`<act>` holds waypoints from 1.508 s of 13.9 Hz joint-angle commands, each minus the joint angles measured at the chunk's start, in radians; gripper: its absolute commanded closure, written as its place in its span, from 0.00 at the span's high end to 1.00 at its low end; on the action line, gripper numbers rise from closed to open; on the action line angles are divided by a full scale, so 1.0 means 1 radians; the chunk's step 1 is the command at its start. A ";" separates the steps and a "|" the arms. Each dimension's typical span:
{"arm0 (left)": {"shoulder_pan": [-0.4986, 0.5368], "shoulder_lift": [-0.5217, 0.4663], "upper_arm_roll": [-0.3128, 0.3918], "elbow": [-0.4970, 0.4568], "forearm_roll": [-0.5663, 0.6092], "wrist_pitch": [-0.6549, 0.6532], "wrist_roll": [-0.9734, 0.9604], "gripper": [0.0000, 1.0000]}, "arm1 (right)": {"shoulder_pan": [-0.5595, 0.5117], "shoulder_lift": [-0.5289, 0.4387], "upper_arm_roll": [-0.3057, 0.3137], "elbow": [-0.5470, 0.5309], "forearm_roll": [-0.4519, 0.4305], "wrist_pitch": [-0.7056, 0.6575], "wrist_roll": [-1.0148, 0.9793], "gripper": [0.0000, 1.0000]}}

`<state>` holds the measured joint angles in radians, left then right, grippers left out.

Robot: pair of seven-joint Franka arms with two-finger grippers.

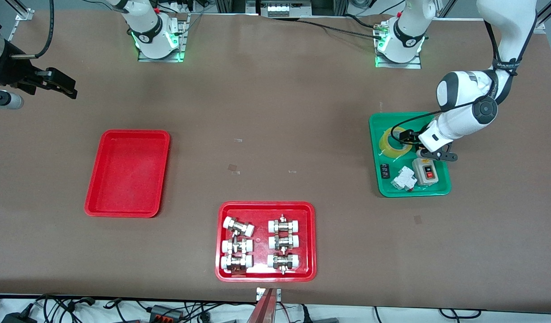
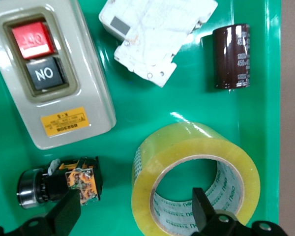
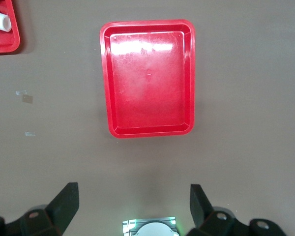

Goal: Left arm passes tape to right arm into tray
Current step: 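Lower the left gripper and close it on the tape roll's rim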

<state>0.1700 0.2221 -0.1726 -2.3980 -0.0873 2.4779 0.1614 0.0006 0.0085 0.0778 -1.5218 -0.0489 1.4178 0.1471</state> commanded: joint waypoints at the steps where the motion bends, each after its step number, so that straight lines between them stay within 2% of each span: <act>1: 0.000 0.003 -0.005 -0.013 -0.009 0.015 -0.010 1.00 | -0.002 -0.012 0.005 -0.006 -0.005 -0.011 0.009 1.00; 2: 0.000 0.005 -0.005 -0.015 -0.009 0.015 -0.008 1.00 | -0.002 -0.012 0.005 -0.006 -0.005 -0.014 0.009 1.00; 3: 0.000 0.005 -0.005 -0.015 -0.009 0.015 -0.008 0.93 | -0.002 -0.012 0.005 -0.006 -0.005 -0.022 0.009 1.00; 5: 0.000 0.008 -0.005 -0.013 -0.009 0.015 -0.008 0.67 | 0.001 -0.012 0.007 -0.006 -0.005 -0.023 0.009 1.00; 7: 0.003 0.019 -0.005 -0.013 -0.009 0.024 -0.006 0.55 | 0.001 -0.012 0.008 -0.006 -0.005 -0.025 0.009 1.00; 9: 0.009 0.019 -0.005 -0.013 -0.008 0.027 -0.006 0.39 | 0.001 -0.012 0.008 -0.006 -0.005 -0.025 0.008 1.00; 11: 0.009 0.017 -0.005 -0.013 -0.008 0.027 -0.003 0.31 | 0.001 -0.012 0.008 -0.006 -0.005 -0.028 0.008 1.00; 14: 0.011 0.013 -0.007 -0.013 -0.008 0.018 -0.003 0.05 | 0.001 -0.012 0.010 -0.006 -0.005 -0.036 0.009 1.00; 15: 0.011 0.006 -0.007 -0.013 -0.008 0.010 -0.006 0.01 | 0.001 -0.012 0.008 -0.005 -0.005 -0.037 0.008 1.00; 17: 0.011 -0.029 -0.007 0.006 -0.008 -0.068 -0.010 0.01 | 0.001 -0.013 0.008 -0.005 -0.005 -0.037 0.006 1.00; 19: 0.011 -0.072 -0.007 0.077 -0.009 -0.199 -0.008 0.01 | 0.001 -0.013 0.008 -0.005 -0.005 -0.039 0.006 1.00; 21: 0.012 -0.105 -0.005 0.210 -0.009 -0.381 -0.002 0.01 | 0.001 -0.013 0.008 -0.005 -0.005 -0.037 0.006 1.00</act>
<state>0.1750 0.1799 -0.1733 -2.2990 -0.0873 2.2681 0.1587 0.0018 0.0078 0.0825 -1.5218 -0.0489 1.3909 0.1471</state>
